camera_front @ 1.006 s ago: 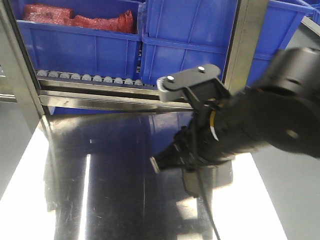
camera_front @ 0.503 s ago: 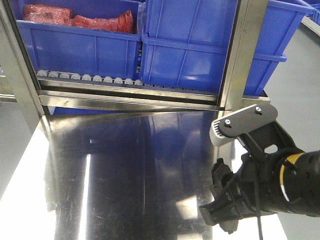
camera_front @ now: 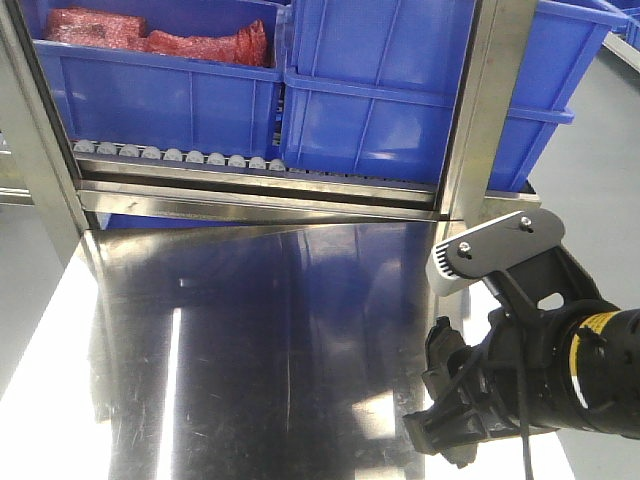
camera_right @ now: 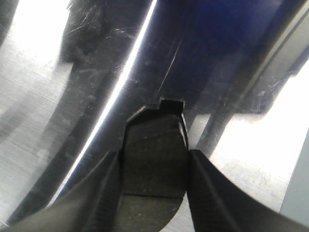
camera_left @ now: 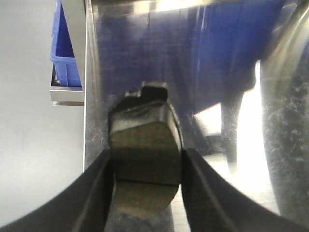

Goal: Move and align brake pads A on conveyor
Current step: 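Lift the brake pad with the right gripper and pull it back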

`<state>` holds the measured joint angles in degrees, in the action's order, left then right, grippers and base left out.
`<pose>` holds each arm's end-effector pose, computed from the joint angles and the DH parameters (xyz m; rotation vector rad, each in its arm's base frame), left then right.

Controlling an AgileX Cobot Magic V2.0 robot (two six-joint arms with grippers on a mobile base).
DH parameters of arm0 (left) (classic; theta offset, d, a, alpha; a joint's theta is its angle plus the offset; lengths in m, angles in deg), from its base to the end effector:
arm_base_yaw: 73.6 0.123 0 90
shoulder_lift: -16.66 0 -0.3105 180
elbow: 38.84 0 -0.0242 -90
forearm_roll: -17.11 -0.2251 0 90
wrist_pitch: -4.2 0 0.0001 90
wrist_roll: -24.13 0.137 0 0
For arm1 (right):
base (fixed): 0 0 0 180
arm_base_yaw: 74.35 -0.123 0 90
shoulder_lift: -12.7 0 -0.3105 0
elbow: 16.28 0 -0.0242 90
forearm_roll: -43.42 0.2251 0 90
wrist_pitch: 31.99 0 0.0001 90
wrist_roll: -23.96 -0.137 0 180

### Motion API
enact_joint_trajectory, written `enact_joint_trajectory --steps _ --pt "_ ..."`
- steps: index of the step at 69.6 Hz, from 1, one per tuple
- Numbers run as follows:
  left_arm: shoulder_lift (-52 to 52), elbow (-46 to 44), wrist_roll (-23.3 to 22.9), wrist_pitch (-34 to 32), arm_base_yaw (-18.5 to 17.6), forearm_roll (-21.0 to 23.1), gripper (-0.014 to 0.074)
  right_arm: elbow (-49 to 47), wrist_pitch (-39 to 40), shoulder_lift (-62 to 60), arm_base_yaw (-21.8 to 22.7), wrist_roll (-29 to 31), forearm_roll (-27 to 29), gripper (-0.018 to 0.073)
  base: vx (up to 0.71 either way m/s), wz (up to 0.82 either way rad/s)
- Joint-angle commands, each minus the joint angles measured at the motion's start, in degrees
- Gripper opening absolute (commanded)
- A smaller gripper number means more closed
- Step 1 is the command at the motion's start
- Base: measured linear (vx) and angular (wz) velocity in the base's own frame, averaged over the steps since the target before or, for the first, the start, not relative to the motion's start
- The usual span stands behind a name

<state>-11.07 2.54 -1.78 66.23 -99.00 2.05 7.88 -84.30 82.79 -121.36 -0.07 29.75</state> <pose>0.0392 0.0162 0.2840 0.0102 2.2560 -0.1490 0.1525 0.1260 0.3111 -0.6145 2.4547 0.2007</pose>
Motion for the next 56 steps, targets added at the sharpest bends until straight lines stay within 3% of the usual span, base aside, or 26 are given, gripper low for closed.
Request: enact_joint_trajectory --steps 1,56 --pt "-0.61 -1.44 0.00 -4.19 -0.40 -1.31 -0.0006 -1.57 2.90 -1.33 0.08 0.02 -1.55 -0.0011 0.00 0.00" --pt "-0.61 -1.44 0.00 -4.19 -0.40 -1.31 -0.0006 -1.57 2.90 -1.33 0.08 0.02 -1.55 -0.0011 0.00 0.00"
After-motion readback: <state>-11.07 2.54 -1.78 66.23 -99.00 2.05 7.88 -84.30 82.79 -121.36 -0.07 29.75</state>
